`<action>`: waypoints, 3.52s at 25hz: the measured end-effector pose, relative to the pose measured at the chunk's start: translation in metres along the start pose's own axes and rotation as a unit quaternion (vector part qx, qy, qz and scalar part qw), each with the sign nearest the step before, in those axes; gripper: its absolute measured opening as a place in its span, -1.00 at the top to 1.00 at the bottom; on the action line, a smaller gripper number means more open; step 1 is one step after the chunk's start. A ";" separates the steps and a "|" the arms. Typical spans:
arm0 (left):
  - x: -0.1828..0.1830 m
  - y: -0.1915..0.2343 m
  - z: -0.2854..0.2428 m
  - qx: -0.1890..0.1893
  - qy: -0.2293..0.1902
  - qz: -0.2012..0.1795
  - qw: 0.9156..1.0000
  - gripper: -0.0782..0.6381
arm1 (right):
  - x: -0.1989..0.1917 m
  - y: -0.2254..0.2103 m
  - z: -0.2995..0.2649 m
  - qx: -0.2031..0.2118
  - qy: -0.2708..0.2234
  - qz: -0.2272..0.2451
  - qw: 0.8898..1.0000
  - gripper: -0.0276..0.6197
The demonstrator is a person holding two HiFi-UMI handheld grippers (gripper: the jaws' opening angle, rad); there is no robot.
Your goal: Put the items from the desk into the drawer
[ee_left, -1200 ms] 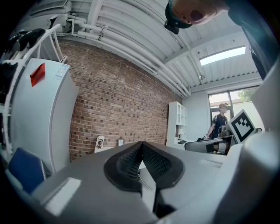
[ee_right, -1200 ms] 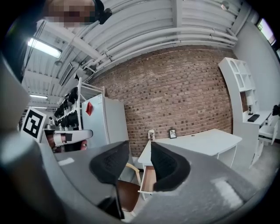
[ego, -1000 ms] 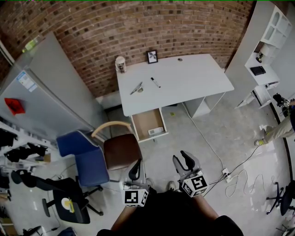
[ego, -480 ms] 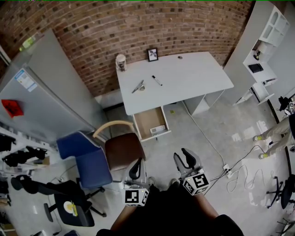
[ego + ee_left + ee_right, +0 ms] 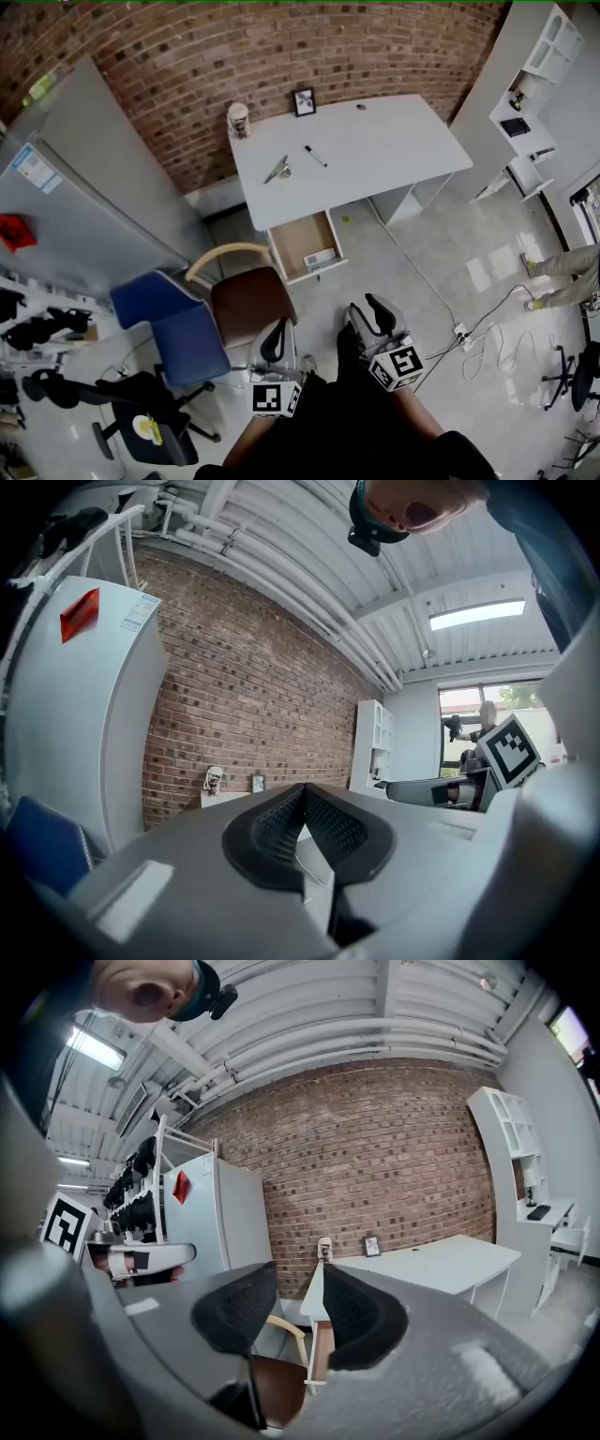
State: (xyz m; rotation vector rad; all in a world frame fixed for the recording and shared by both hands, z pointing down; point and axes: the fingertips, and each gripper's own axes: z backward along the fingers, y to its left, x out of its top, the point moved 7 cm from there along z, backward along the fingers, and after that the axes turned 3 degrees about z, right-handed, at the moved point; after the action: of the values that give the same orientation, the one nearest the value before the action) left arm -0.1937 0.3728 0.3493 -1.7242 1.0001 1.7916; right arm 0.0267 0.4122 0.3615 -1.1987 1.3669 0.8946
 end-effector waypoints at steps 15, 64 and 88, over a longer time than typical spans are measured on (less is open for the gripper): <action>0.012 0.002 -0.118 0.045 -0.004 0.005 0.999 0.73 | 0.022 -0.098 -0.089 0.042 0.010 0.005 0.999 0.44; 0.048 0.082 -0.388 0.084 0.002 0.023 0.996 0.73 | 0.018 -0.279 -0.391 0.084 0.127 0.019 0.988 0.46; 0.029 0.144 -0.446 0.084 0.029 0.072 0.994 0.73 | -0.088 -0.329 -0.531 0.062 0.291 0.018 0.955 0.45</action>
State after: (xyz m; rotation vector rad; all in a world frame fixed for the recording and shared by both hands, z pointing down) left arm -0.0155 -0.0614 0.3690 -1.6457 1.2891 1.6972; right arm 0.2183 -0.1524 0.5660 -1.4026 1.8856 0.4789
